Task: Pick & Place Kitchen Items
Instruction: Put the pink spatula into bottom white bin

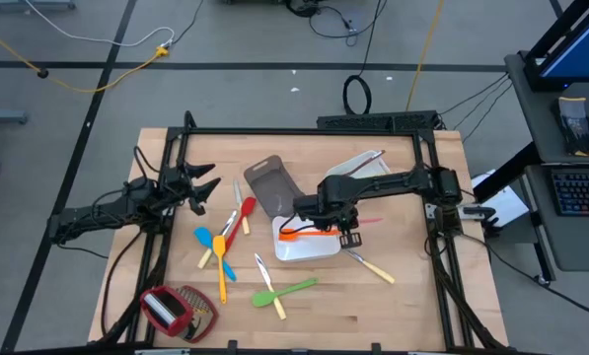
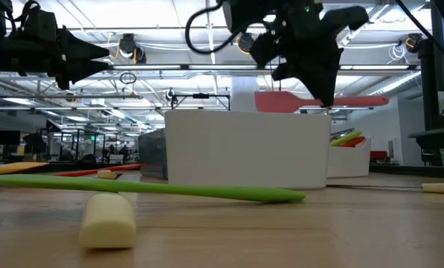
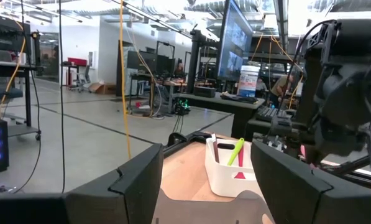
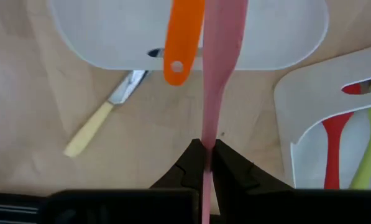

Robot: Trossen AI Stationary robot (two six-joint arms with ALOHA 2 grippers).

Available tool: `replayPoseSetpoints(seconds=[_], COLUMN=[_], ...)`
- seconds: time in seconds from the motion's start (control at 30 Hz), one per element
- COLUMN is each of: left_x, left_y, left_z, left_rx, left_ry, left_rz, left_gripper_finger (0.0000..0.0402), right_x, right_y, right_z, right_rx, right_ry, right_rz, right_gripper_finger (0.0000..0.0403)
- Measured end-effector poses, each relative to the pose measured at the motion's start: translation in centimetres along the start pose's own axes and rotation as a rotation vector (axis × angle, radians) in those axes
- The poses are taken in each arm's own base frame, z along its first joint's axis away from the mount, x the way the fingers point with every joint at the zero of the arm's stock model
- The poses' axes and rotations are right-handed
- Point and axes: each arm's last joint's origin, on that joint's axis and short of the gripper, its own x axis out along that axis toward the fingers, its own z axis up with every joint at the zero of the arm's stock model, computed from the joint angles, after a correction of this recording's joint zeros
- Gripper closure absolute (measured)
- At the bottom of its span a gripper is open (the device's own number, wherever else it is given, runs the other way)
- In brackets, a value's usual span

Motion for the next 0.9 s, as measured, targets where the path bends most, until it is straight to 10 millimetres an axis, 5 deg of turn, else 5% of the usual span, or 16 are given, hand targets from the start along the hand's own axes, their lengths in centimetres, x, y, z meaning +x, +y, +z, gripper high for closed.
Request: replayPoseSetpoints(seconds=[0.9], left_x=[-0.3], left_y=[0.1], left_z=[2.6], left_rx=[-0.298], left_ry=[-0.272], left_rz=[0.038], left_gripper_finger=[0.0151], right_x=[-0.2], right_y=[0.1], right_z=[0.6], right_rx=[0.026], right_ry=[-0.075], right_rz=[-0.023], right_gripper_finger=[0.0394])
